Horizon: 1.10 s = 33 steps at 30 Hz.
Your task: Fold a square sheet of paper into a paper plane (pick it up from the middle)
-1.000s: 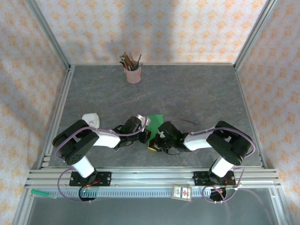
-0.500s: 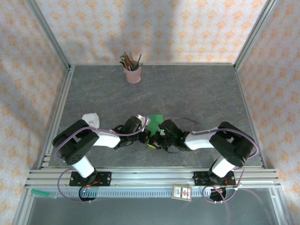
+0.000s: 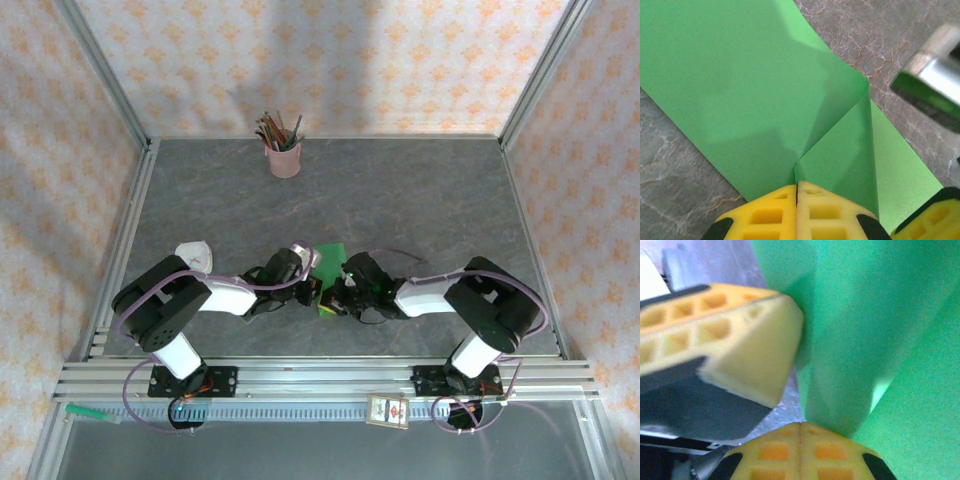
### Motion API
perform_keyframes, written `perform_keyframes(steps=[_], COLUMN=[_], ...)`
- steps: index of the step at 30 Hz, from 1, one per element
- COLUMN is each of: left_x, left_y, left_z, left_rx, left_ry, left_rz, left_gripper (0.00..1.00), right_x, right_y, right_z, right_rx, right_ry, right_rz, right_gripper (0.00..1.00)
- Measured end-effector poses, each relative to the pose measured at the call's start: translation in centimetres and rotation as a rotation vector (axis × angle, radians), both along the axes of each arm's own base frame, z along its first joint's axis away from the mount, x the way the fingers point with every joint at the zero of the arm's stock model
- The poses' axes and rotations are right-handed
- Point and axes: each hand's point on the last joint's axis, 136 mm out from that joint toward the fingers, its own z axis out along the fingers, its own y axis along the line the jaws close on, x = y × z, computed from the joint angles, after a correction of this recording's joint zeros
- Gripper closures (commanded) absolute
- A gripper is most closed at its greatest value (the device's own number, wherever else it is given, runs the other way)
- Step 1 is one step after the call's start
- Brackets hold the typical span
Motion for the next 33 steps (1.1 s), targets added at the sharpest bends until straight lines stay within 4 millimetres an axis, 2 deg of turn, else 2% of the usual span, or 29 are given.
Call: perform_keyframes(steps=[6, 13, 18, 21, 27, 33], left_x=[0.0, 0.0, 0.0, 0.0, 0.0, 0.0], left_y=[0.0, 0.0, 0.0, 0.0, 0.0, 0.0], left_z=[0.0, 0.0, 0.0, 0.0, 0.0, 0.0], left_rx=[0.0, 0.0, 0.0, 0.0, 0.0, 0.0], left_ry=[0.0, 0.0, 0.0, 0.0, 0.0, 0.0], left_rz=[0.0, 0.0, 0.0, 0.0, 0.0, 0.0], left_gripper=[1.0, 1.0, 1.0, 1.0, 1.0, 1.0], right_x=[0.6, 0.7, 0.7, 0.9, 1.9, 3.2], right_y=[-0.2, -0.7, -0.8, -0.9, -1.3, -2.5], right_z=[0.5, -1.0, -1.1, -0.8, 1.1, 1.0], right_rx=[0.009, -0.025, -0.026, -0.025, 0.007, -0.006], right_ry=[-0.019, -0.001, -0.007, -0.013, -0.057, -0.067], right_rz=[-0.011, -0.011, -0.005, -0.008, -0.027, -0.062], right_gripper=[0.98, 0.99, 0.99, 0.99, 0.99, 0.99])
